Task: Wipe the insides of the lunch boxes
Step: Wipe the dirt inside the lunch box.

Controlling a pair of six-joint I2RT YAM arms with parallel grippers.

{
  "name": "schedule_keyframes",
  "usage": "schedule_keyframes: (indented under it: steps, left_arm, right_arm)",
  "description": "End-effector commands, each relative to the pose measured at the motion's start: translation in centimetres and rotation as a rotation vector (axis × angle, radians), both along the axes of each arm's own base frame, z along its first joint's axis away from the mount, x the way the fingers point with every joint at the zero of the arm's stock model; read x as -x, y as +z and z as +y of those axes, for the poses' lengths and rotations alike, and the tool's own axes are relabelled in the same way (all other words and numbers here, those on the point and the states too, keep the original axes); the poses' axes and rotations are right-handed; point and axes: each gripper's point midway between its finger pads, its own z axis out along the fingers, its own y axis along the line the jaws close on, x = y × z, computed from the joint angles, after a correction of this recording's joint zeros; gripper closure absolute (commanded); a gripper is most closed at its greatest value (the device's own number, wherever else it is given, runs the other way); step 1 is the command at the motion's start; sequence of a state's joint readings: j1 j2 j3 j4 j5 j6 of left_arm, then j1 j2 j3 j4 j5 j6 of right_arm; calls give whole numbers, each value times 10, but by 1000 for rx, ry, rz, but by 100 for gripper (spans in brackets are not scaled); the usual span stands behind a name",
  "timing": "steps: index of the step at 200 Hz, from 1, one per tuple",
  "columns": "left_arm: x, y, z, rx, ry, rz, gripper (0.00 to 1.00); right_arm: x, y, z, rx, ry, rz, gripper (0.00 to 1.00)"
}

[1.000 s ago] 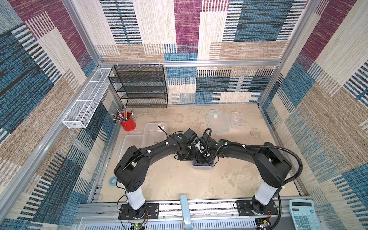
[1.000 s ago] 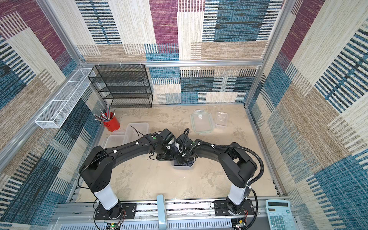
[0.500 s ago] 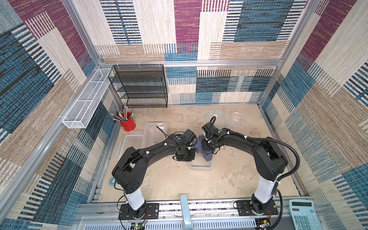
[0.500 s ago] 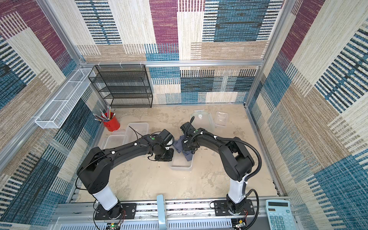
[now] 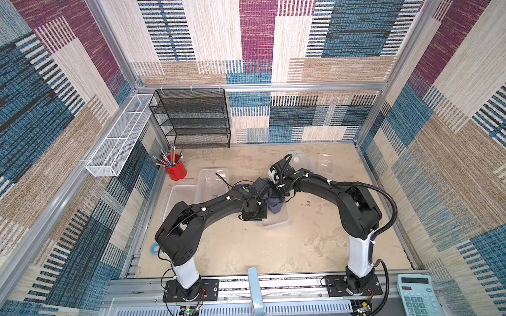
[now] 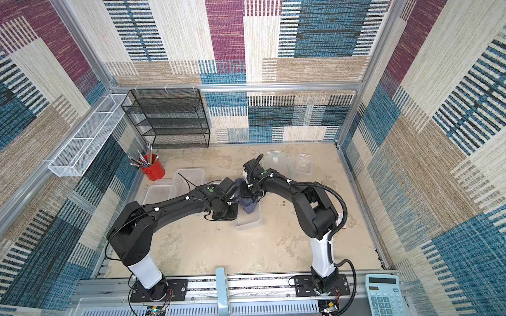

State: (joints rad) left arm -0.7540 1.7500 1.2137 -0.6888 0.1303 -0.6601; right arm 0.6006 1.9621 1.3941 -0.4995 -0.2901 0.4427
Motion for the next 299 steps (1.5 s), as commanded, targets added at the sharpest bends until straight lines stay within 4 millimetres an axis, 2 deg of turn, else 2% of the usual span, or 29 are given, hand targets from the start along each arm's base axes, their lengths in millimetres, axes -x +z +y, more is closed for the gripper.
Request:
schedule_keyframes:
  steps: [1,25,43,75,98,125,146,173,199,229,247,266,284,299]
  left_arm:
    - [23,3,-8,37,-71,106,100]
    - [15,7,-9,44,-36,98,100]
    - [8,10,-6,44,-13,86,100]
    - [-1,9,7,8,15,73,100]
    - [-6,9,13,-1,28,73,100]
    - [-6,8,18,-32,21,70,100]
    - [-2,7,24,-52,20,72,100]
    - [4,4,33,-79,24,79,100]
    - [8,0,38,-93,27,90,100]
    - [7,-4,37,-102,29,99,100]
    - [5,-5,37,-114,27,104,100]
    - [3,-4,38,-124,29,97,100]
    - [0,-1,37,-120,33,87,100]
    - [-1,0,35,-118,37,84,100]
  right_arm:
    - [6,26,46,-176,78,-90,100]
    - [50,-2,45,-115,121,-11,100]
    - [78,-15,38,-99,137,41,100]
    - [117,-16,28,-110,195,95,100]
    - [131,-13,14,-61,218,98,100]
    - [124,-7,-13,71,180,27,100]
    - [105,7,-29,134,125,-46,100]
    - [77,32,-40,123,53,-125,100]
    - [48,67,-46,79,-16,-222,100]
    - [25,128,-46,-2,-77,-368,100]
    - [21,164,-53,-39,-108,-450,100]
    - [24,189,-71,-43,-132,-501,100]
    - [34,193,-91,4,-152,-496,100]
    - [45,185,-110,66,-183,-473,100]
